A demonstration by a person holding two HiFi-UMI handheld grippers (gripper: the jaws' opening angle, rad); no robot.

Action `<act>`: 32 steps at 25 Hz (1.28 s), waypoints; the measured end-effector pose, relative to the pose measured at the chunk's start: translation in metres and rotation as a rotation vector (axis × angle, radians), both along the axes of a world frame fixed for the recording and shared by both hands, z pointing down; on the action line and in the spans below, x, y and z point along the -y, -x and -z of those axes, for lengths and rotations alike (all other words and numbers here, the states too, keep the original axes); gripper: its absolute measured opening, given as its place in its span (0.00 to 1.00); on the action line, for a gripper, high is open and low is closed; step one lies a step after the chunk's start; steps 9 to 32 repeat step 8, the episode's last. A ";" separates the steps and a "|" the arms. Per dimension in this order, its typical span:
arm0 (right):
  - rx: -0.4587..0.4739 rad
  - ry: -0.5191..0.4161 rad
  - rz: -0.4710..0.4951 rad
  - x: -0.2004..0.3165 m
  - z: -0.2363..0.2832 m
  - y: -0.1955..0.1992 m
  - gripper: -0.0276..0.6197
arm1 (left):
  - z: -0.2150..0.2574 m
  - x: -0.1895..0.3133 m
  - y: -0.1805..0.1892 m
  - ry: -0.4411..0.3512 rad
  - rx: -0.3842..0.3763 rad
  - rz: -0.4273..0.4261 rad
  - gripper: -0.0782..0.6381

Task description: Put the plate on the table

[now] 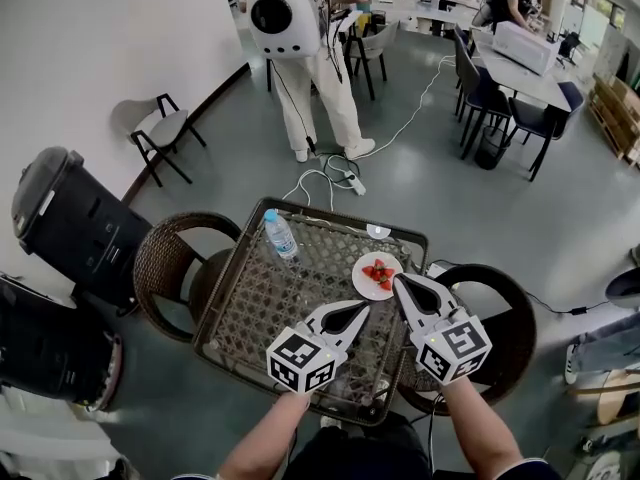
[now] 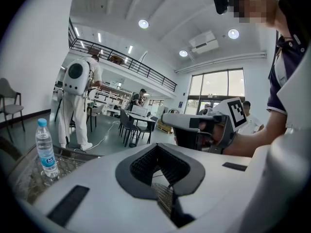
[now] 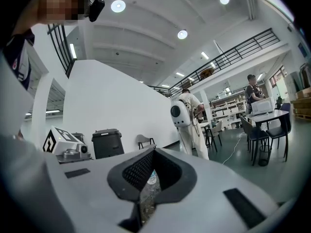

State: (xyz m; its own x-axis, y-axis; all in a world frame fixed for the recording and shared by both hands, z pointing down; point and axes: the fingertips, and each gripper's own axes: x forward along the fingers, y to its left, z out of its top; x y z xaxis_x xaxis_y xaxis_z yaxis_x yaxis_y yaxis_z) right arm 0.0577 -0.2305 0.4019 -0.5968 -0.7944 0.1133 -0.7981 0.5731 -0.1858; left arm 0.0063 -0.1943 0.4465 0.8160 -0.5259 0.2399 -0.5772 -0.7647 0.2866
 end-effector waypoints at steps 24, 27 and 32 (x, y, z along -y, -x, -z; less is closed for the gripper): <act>0.005 -0.015 0.013 -0.006 0.004 -0.003 0.05 | 0.001 -0.007 -0.006 -0.005 0.003 -0.002 0.12; 0.005 -0.015 0.013 -0.006 0.004 -0.003 0.05 | 0.001 -0.007 -0.006 -0.005 0.003 -0.002 0.12; 0.005 -0.015 0.013 -0.006 0.004 -0.003 0.05 | 0.001 -0.007 -0.006 -0.005 0.003 -0.002 0.12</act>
